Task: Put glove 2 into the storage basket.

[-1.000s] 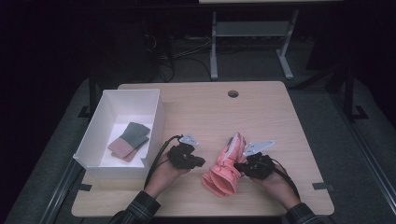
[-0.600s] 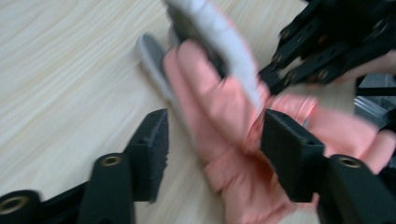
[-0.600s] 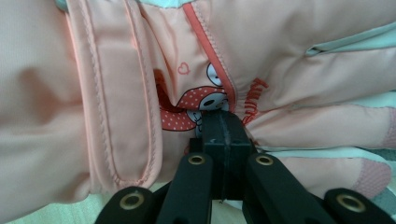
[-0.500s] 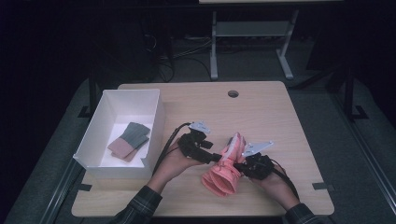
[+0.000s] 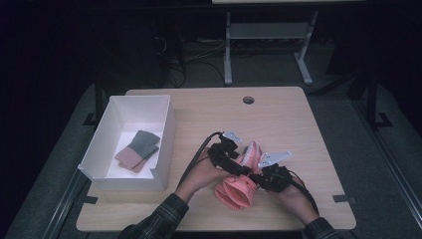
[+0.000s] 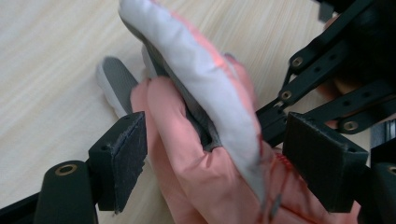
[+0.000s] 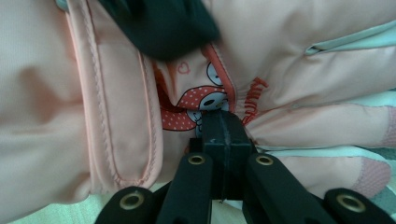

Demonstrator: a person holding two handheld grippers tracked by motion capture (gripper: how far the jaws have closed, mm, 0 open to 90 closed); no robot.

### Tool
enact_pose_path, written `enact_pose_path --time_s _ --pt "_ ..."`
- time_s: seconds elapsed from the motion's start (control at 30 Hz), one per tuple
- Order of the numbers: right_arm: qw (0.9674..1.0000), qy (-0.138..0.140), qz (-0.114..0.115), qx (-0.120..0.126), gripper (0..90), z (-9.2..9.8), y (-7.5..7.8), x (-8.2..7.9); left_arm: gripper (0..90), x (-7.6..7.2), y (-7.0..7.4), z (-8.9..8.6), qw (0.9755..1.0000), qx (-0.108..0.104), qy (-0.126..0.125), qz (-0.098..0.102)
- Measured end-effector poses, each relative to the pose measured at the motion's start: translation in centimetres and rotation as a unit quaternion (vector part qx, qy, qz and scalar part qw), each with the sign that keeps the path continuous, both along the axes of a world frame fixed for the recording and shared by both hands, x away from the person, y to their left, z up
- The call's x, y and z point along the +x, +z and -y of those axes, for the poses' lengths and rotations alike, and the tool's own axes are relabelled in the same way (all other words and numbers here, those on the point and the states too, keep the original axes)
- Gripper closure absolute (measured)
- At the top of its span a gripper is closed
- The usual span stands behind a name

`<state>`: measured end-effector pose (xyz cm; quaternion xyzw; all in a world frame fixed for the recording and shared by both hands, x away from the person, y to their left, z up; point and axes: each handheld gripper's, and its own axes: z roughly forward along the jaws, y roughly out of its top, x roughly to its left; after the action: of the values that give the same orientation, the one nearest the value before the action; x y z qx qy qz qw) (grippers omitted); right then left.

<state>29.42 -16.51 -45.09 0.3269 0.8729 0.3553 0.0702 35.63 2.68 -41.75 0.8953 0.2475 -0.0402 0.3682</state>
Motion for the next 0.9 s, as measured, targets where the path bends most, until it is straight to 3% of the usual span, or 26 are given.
enact_pose_path --time_s 0.23,0.33,0.47,0.53,0.7,0.9 --pt "1.0 -0.002 -0.002 0.003 90.0 0.1 0.0 0.0 20.7 0.3 -1.7 -0.2 0.9997 0.012 0.011 -0.019" --pt "1.0 -0.001 -0.002 0.004 90.0 0.2 -0.1 0.0 19.8 0.5 -2.2 -0.5 0.9994 0.005 0.013 -0.031" --pt "0.9997 0.005 0.024 -0.007 90.0 0.4 0.2 -0.5 19.6 0.4 -2.5 -0.4 0.9993 0.016 0.014 -0.03" --pt "0.9997 0.003 0.025 -0.007 90.0 0.7 0.4 -0.8 19.6 0.4 -2.7 -0.3 0.999 0.019 0.012 -0.038" --pt "0.9995 -0.004 0.027 -0.012 90.0 1.1 0.7 -1.3 19.2 0.9 -3.3 -0.5 0.9976 0.013 0.012 -0.066" --pt "0.9998 -0.007 0.015 -0.013 90.0 1.2 -0.1 -0.9 22.2 1.1 -4.0 -0.2 0.9946 0.004 -0.002 -0.104"
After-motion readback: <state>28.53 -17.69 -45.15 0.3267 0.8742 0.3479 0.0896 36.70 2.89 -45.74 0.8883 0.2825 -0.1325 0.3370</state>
